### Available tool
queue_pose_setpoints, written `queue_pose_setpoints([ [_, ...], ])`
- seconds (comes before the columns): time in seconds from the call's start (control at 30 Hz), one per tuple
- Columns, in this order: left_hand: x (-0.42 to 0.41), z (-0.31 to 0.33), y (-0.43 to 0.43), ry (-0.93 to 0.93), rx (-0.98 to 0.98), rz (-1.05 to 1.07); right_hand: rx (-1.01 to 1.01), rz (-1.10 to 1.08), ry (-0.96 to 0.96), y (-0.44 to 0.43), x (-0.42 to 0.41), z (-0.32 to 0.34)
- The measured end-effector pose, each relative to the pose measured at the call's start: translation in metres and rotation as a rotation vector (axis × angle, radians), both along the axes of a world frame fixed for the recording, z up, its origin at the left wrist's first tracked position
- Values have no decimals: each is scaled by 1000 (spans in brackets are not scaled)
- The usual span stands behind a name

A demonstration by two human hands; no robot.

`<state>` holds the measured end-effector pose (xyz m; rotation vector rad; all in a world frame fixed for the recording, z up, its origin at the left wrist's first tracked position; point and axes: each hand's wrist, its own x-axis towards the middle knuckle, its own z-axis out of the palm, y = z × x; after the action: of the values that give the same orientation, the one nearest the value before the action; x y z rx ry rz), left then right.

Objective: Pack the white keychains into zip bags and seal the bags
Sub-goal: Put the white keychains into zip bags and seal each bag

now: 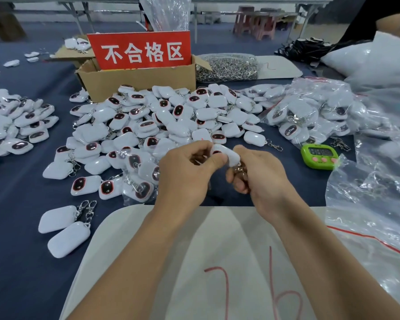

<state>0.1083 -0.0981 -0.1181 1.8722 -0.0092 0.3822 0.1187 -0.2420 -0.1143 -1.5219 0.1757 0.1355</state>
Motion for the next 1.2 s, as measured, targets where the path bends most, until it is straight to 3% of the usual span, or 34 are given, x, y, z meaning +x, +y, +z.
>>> queue_pose_setpoints([
  [0.13,6,-5,4,-33,25,127,-87,61,-93,-2,1,0],
  [0.23,7,-4,6,-26,-21,109,-162,161,-141,-1,-2,-2],
  [0.5,4,-2,4,-20,9,143,-177,64,-96,-6,0,-1],
  [0.53,3,-3,4,-26,104,171,-177,46,-93,-6,1,-1],
  [0.67,-6,-9,-4,69,821,254,-335,-16,-94,-8,2,-4],
  [0.73,-8,-11,-8,115,918,207,-507,-36,-122,-11,3,-5],
  [0.87,-6,-12,-8,90,838,164,-580,-32,-153,-12,3,-6],
  [1.1,-18,4,-9,-107,692,75,-268,135,-87,-12,5,-2],
  [1.2,-23,7,-11,-108,660,32,-226,79,-97,-13,6,2],
])
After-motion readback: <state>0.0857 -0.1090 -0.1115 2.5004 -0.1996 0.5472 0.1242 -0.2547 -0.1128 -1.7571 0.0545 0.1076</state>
